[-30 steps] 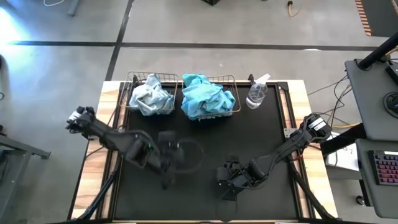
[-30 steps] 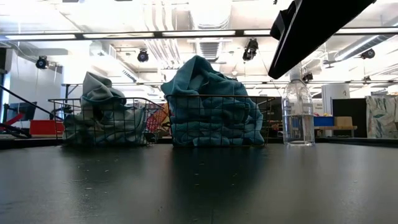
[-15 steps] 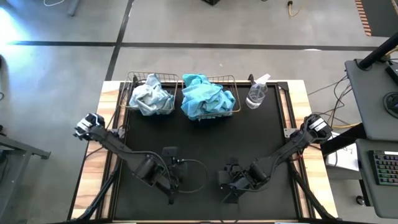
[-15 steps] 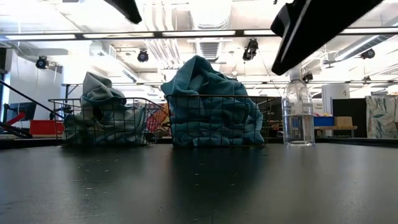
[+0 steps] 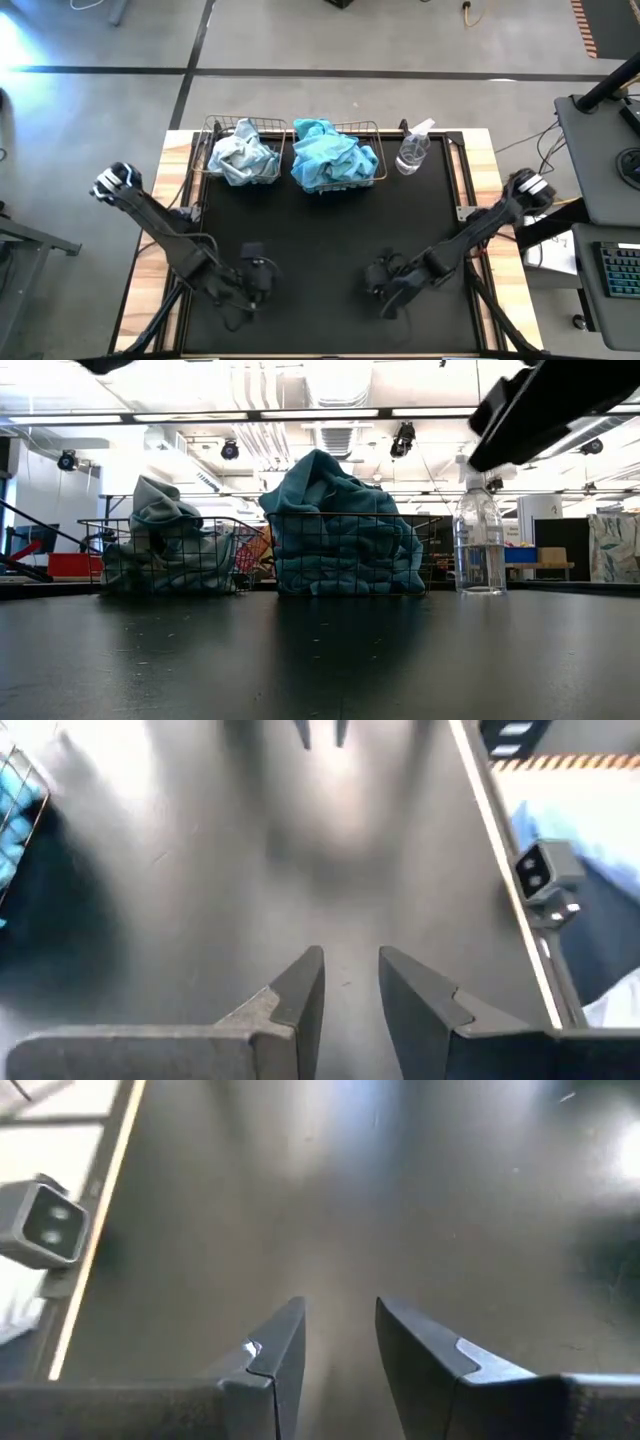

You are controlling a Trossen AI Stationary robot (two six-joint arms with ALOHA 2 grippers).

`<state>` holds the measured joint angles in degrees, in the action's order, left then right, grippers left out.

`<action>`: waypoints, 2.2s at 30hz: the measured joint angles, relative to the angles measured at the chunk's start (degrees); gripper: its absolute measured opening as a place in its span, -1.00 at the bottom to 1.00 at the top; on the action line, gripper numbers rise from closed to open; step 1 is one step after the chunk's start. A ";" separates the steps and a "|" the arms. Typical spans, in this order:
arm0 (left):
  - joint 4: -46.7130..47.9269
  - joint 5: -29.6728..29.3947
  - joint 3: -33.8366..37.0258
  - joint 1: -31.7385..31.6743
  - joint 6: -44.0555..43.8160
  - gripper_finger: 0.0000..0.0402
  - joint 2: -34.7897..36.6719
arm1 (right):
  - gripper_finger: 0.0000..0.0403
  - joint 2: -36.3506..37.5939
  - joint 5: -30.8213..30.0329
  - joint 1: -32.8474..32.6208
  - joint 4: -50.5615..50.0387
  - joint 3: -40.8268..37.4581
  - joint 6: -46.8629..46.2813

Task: Sort microfiber towel by color & place in baskets
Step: Return to Home Position

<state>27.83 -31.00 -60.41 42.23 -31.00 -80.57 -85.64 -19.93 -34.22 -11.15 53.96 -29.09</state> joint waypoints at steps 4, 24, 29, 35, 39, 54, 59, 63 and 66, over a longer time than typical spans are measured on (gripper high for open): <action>-11.40 0.14 8.78 0.62 5.59 -0.58 7.40 | -0.41 8.13 -0.01 -0.03 6.87 -7.99 0.72; -53.25 18.88 39.36 0.75 23.42 -0.58 30.42 | -0.41 24.66 6.36 -0.13 37.30 -31.24 8.50; -58.80 19.49 44.30 0.75 23.37 -0.58 32.18 | -0.41 26.11 6.35 -0.02 43.19 -35.68 9.16; -73.15 23.09 51.60 0.75 24.50 -0.58 32.36 | -0.41 26.40 6.39 -0.02 56.75 -44.22 8.10; -73.84 23.23 52.83 0.75 24.52 -0.58 32.38 | -0.41 26.40 6.37 -0.01 62.89 -48.40 8.71; -74.58 23.23 53.58 0.75 24.54 -0.58 32.58 | -0.41 30.72 6.42 0.02 71.25 -53.25 13.51; -74.57 23.25 53.58 0.75 24.54 -0.58 32.56 | -0.41 37.95 6.75 0.00 70.88 -53.27 16.23; -74.57 23.98 53.58 0.75 24.54 -0.58 32.56 | -0.41 45.19 6.92 0.00 69.03 -53.27 19.14; -74.57 24.18 53.58 0.75 24.54 -0.58 32.56 | -0.41 50.93 6.92 0.00 66.23 -53.29 21.01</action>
<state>-46.74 -6.82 -6.83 42.98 -6.46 -48.01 -34.71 -13.02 -34.22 55.08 0.67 -8.08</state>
